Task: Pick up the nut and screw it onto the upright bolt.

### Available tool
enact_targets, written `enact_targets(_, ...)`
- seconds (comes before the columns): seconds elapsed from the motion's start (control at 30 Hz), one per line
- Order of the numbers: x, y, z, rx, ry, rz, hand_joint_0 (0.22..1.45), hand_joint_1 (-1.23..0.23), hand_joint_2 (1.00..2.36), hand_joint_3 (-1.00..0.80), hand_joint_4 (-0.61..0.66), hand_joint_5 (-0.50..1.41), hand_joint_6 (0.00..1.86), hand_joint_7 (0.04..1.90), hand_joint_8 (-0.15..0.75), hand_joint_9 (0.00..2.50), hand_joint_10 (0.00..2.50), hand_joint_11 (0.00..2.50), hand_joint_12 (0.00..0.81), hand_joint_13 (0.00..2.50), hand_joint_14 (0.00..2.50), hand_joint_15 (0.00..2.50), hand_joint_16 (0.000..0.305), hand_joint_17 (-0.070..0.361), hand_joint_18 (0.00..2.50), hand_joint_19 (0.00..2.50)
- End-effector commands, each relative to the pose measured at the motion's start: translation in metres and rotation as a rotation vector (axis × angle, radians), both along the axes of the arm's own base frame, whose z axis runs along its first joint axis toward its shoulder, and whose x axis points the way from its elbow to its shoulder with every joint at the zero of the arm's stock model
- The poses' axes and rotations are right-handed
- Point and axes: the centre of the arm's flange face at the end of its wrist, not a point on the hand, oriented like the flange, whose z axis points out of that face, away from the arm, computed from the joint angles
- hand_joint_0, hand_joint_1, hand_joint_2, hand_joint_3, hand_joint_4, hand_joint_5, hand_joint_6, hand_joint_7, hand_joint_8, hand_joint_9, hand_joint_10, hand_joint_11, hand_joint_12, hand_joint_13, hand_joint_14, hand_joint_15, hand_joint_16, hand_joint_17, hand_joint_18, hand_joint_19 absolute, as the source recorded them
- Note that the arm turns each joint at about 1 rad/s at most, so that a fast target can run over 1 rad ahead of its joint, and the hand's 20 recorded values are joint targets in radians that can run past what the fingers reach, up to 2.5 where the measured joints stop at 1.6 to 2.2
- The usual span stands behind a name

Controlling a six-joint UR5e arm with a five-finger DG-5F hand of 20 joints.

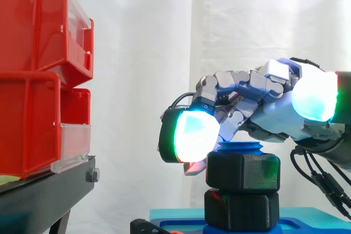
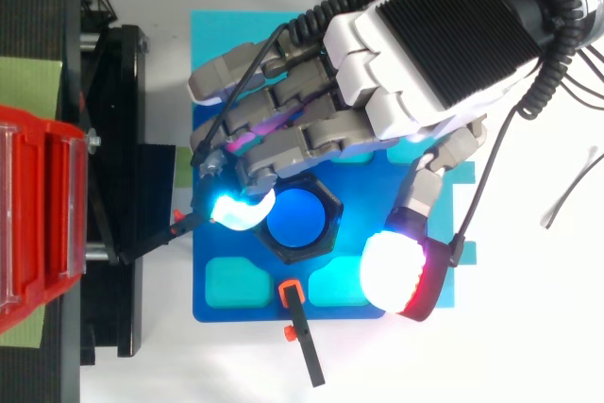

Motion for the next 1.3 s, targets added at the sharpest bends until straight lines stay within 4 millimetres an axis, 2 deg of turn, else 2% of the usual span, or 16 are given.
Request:
enact_targets(0.0,0.000,0.000,-0.001,-0.001,0.002,-0.001,0.46,-0.22,1.00,-0.50,0.31,-0.10,0.50,1.12,0.316,0.95,0.00,0.00,0.302,0.69,0.00,0.00,0.029,0.064,0.36,0.00)
enact_targets(0.63,-0.003,-0.015,0.001,-0.005,-0.012,-0.015,0.48,-0.26,1.00,-0.50,0.25,-0.04,0.50,1.53,0.330,1.03,0.00,0.04,0.282,0.76,0.00,0.00,0.026,0.059,0.43,0.00)
enact_targets(0.83,-0.004,-0.019,0.000,-0.006,-0.011,-0.020,0.48,-0.27,1.00,-0.50,0.23,-0.01,0.56,1.43,0.320,1.07,0.00,0.05,0.274,0.78,0.00,0.00,0.025,0.057,0.45,0.00)
enact_targets(1.0,-0.004,-0.021,0.000,-0.006,-0.011,-0.024,0.49,-0.28,1.00,-0.50,0.17,0.01,0.65,1.22,0.289,1.17,0.00,0.05,0.253,0.86,0.00,0.00,0.024,0.054,0.53,0.00)
enact_targets(1.27,-0.005,-0.025,0.000,-0.005,-0.013,-0.026,0.50,-0.29,1.00,-0.50,0.13,0.03,0.69,1.15,0.235,1.36,0.00,0.06,0.220,0.97,0.00,0.03,0.020,0.044,0.67,0.00)
